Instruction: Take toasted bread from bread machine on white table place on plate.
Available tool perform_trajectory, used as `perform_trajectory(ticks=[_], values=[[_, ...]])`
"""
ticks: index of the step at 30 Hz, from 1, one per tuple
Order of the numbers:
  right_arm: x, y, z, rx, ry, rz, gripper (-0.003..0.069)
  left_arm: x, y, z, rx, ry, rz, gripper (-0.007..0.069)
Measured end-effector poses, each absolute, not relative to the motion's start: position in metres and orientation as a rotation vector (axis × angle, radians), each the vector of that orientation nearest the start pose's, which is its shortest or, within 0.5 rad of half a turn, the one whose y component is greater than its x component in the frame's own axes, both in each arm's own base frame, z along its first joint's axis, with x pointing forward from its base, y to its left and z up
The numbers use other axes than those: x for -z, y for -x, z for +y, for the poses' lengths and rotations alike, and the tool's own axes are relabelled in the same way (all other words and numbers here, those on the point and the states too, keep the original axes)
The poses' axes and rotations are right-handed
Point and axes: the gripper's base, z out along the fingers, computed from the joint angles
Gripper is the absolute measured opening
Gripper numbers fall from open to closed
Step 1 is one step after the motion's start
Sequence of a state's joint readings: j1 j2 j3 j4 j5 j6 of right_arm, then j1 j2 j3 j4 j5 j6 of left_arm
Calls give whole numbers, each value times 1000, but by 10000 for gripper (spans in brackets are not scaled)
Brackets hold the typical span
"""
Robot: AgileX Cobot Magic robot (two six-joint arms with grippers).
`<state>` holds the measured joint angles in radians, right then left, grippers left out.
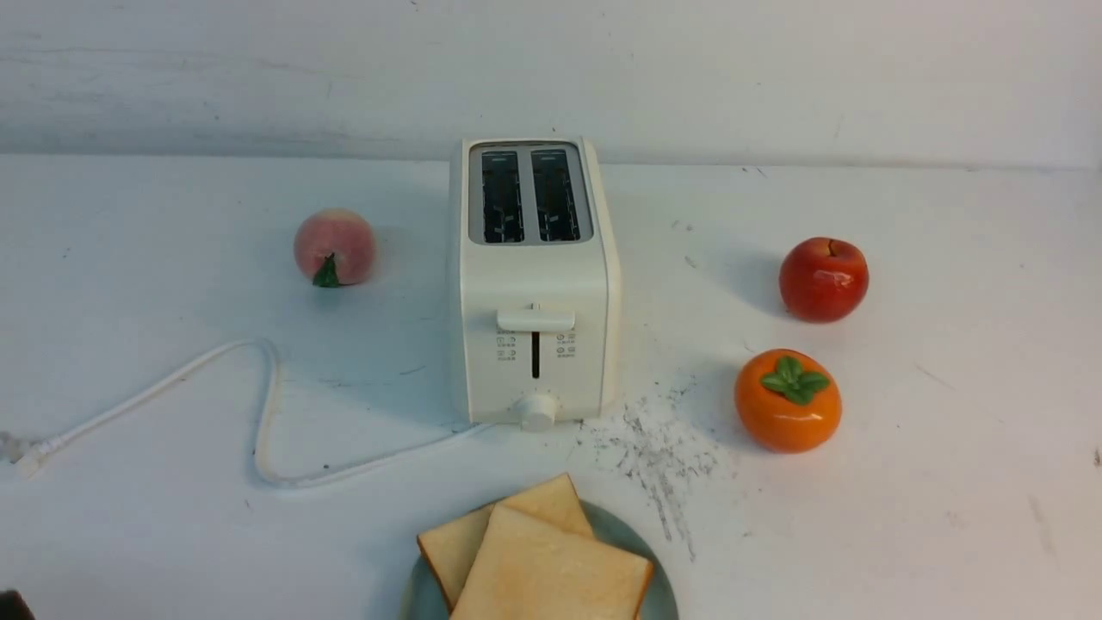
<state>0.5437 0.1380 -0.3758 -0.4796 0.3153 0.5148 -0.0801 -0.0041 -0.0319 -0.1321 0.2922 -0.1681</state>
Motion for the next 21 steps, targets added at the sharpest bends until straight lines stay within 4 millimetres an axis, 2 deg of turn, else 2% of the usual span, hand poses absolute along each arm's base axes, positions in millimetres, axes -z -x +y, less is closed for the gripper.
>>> perform_trajectory(ticks=[2, 5, 21], values=[[-305, -46, 13, -368, 259, 1517, 36, -177, -53, -7, 269, 160, 1827, 17], [-305, -46, 13, -368, 259, 1517, 41, -168, -52, -7, 245, 145, 1903, 20], [-305, -46, 13, -368, 259, 1517, 65, -168, -52, -7, 241, 141, 1907, 36]])
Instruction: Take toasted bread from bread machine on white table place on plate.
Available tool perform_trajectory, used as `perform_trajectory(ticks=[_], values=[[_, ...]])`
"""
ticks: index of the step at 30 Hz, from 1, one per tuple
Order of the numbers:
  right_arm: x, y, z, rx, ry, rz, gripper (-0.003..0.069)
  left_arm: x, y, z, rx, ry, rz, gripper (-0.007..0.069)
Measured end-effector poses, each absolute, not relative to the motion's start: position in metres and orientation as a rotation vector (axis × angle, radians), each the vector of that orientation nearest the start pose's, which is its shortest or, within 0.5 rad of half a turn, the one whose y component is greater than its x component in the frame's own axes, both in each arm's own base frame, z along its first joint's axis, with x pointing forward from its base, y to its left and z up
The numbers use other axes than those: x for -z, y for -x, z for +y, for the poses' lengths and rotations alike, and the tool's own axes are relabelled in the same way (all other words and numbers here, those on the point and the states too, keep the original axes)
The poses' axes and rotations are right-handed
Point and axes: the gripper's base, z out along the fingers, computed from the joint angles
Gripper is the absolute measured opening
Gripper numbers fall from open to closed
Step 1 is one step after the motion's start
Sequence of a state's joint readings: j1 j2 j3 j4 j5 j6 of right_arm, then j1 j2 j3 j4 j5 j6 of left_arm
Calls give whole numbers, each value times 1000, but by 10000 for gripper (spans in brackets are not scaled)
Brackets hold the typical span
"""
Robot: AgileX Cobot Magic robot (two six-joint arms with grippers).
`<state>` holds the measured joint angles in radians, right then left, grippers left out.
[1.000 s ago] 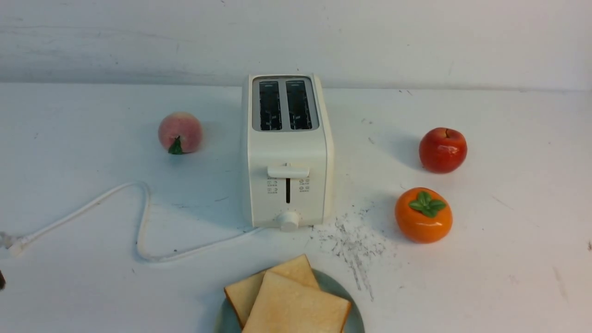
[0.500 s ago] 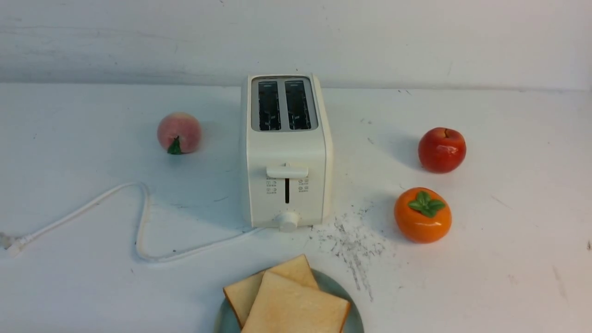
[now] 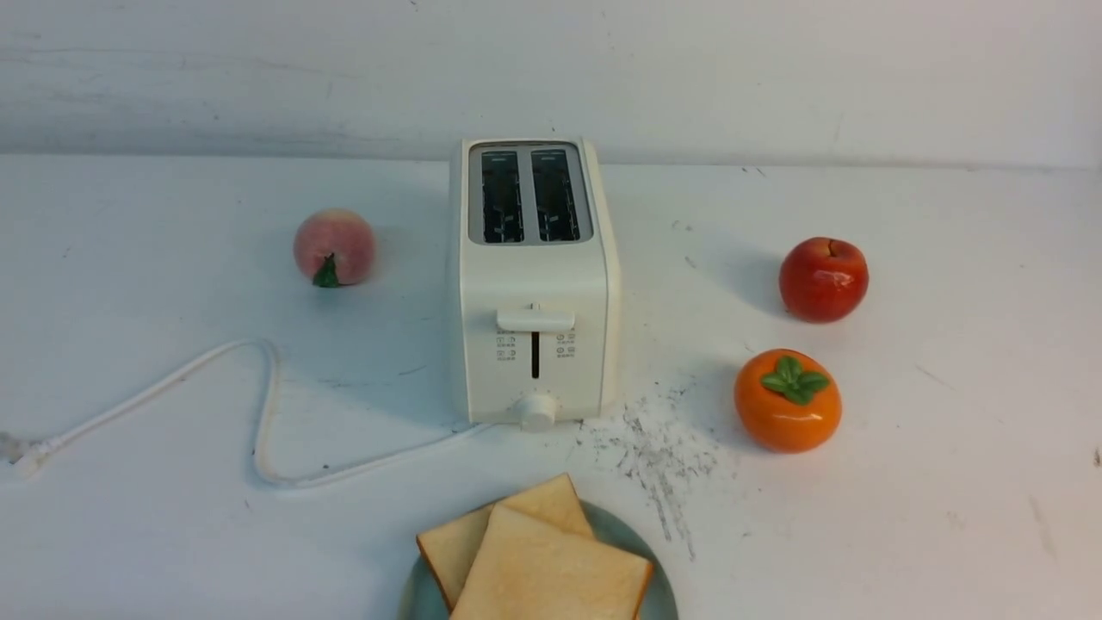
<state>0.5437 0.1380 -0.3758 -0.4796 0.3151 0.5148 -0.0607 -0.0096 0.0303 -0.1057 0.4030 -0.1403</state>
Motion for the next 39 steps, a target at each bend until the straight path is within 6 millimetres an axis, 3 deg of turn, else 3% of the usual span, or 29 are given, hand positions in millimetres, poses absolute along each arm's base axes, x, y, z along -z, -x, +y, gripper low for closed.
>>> perform_trajectory(ticks=[11, 19, 30, 34, 37, 39], values=[[-305, -46, 13, -369, 261, 1511, 83, -168, -52, -7, 241, 141, 1907, 38], [-319, -40, 21, -502, 294, 1361, 94, -167, -52, -7, 241, 141, 1908, 39], [-316, -39, 25, -527, 336, 1390, 104, -167, -52, -7, 241, 141, 1907, 49], [-299, -37, 23, -503, 344, 1482, 106, -167, -52, -7, 241, 141, 1907, 53], [-276, -39, 20, -422, 289, 1544, 109, -167, -52, -7, 241, 141, 1907, 56], [-249, -45, 18, -335, 219, 1621, 111, -167, -52, -7, 241, 141, 1907, 57]])
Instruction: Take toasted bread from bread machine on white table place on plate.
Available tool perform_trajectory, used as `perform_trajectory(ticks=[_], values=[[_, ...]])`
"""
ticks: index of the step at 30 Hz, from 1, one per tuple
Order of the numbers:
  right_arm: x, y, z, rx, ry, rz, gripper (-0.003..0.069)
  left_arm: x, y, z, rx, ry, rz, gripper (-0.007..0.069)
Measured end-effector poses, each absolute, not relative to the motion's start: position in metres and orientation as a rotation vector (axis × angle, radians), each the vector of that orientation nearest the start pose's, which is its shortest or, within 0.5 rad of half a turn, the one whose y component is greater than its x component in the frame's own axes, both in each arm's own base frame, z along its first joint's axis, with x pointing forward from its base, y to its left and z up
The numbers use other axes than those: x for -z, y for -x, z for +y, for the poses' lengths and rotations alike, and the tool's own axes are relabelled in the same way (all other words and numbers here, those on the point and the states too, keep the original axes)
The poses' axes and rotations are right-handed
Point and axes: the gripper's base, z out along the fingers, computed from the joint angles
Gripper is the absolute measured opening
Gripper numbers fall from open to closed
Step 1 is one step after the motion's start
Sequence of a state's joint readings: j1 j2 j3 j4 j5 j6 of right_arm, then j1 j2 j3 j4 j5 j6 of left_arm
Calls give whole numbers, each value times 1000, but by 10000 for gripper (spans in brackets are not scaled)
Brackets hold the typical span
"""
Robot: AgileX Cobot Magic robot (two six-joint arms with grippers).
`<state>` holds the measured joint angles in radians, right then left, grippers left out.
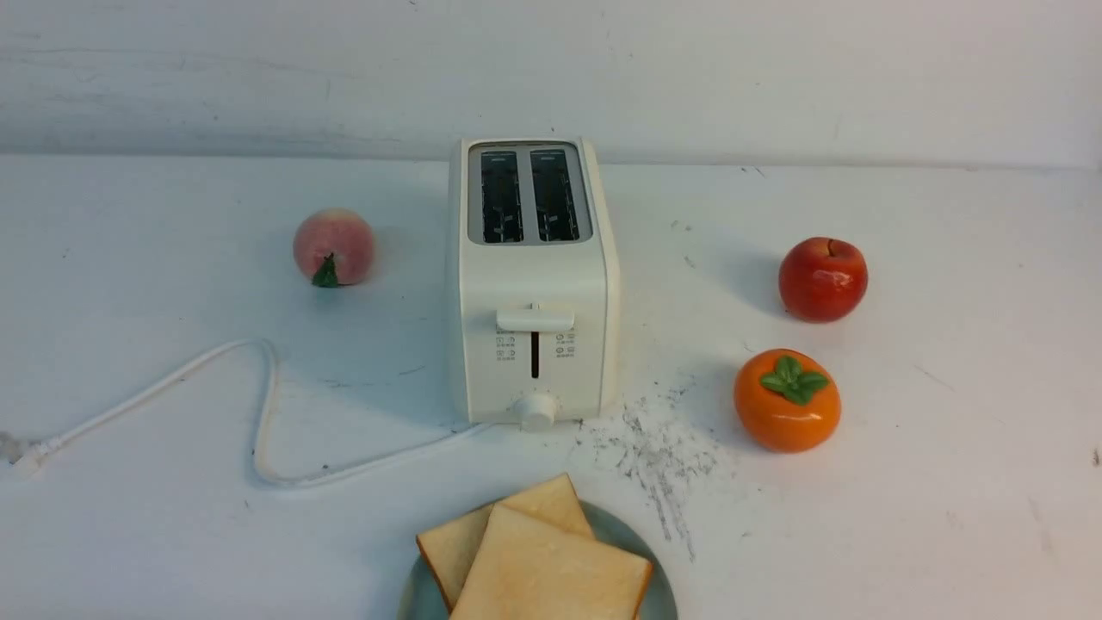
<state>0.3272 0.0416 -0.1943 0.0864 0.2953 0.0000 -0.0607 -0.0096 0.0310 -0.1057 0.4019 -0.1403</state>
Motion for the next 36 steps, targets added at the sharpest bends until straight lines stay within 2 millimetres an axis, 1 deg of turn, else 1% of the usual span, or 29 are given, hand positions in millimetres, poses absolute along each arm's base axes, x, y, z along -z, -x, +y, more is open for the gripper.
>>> perform_trajectory(ticks=[3, 4, 5, 6, 7, 8, 11, 36], values=[[-208, -51, 13, -231, 117, 1731, 114, -167, -52, -7, 241, 141, 1907, 62], [-202, -52, 12, -217, 102, 1749, 115, -167, -52, -7, 241, 141, 1907, 62], [-182, -53, 9, -170, 47, 1820, 118, -167, -52, -7, 241, 141, 1908, 64], [-180, -53, 9, -166, 39, 1830, 118, -167, -52, -7, 241, 141, 1908, 65], [-174, -52, 6, -132, -4, 1874, 120, -168, -52, -7, 241, 141, 1905, 67], [-174, -52, 4, -109, -39, 1874, 123, -168, -52, -7, 241, 141, 1905, 70], [-174, -52, 3, -93, -65, 1873, 125, -168, -52, -7, 241, 141, 1905, 73], [-174, -52, 4, -100, -56, 1873, 152, -168, -52, -7, 241, 141, 1905, 92]])
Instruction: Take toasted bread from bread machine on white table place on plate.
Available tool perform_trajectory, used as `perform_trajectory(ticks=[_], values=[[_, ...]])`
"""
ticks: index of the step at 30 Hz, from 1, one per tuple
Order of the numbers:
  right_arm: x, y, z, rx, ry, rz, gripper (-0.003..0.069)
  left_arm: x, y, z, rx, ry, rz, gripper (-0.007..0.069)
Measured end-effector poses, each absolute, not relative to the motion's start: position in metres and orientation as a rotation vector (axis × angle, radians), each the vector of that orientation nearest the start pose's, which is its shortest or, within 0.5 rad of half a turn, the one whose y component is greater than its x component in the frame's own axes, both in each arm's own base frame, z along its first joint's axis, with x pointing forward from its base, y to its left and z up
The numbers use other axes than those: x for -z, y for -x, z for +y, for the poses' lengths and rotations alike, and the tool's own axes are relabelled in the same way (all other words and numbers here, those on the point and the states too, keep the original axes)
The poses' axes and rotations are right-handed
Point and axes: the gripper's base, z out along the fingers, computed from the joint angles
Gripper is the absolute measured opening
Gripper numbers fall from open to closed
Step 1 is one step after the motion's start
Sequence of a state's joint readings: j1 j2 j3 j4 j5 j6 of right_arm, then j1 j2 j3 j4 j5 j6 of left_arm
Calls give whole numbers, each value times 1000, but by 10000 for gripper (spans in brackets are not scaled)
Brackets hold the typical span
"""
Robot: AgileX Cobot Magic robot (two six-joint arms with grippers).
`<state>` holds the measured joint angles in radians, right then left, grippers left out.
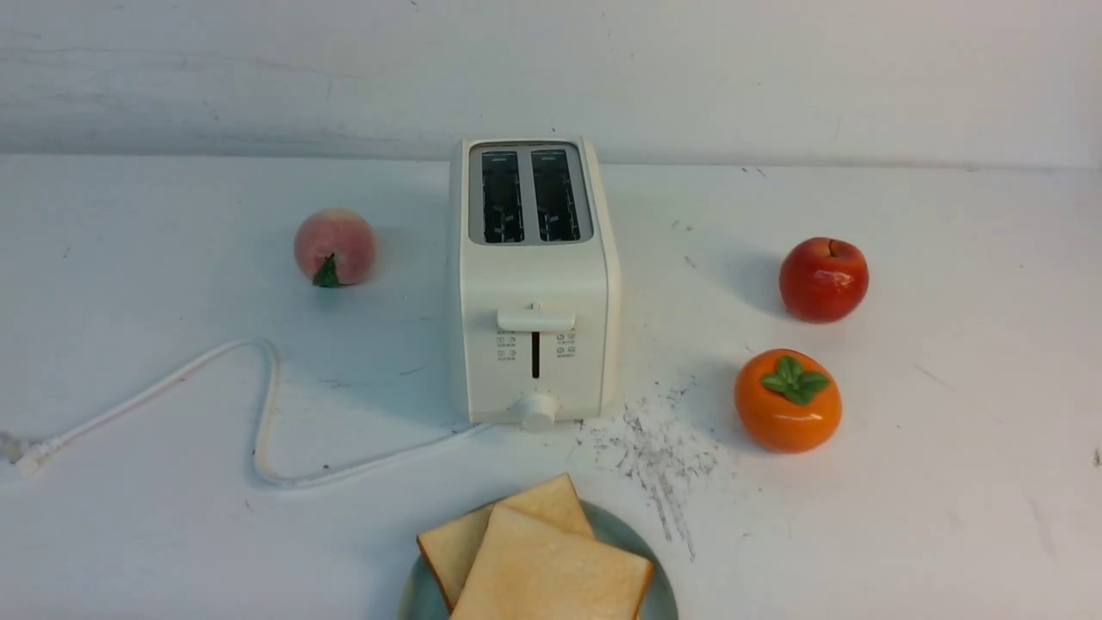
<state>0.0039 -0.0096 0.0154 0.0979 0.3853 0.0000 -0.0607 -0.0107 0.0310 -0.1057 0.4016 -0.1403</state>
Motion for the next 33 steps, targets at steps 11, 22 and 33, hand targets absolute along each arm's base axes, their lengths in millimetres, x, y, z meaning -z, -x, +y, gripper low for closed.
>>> perform_trajectory(ticks=[11, 22, 33], values=[[-174, -52, 4, -100, -56, 1873, 162, -168, -52, -7, 241, 141, 1905, 107], [-174, -52, 4, -100, -56, 1873, 178, -168, -52, -7, 241, 141, 1905, 111], [-174, -52, 4, -100, -56, 1873, 190, -168, -52, -7, 241, 141, 1905, 118]])
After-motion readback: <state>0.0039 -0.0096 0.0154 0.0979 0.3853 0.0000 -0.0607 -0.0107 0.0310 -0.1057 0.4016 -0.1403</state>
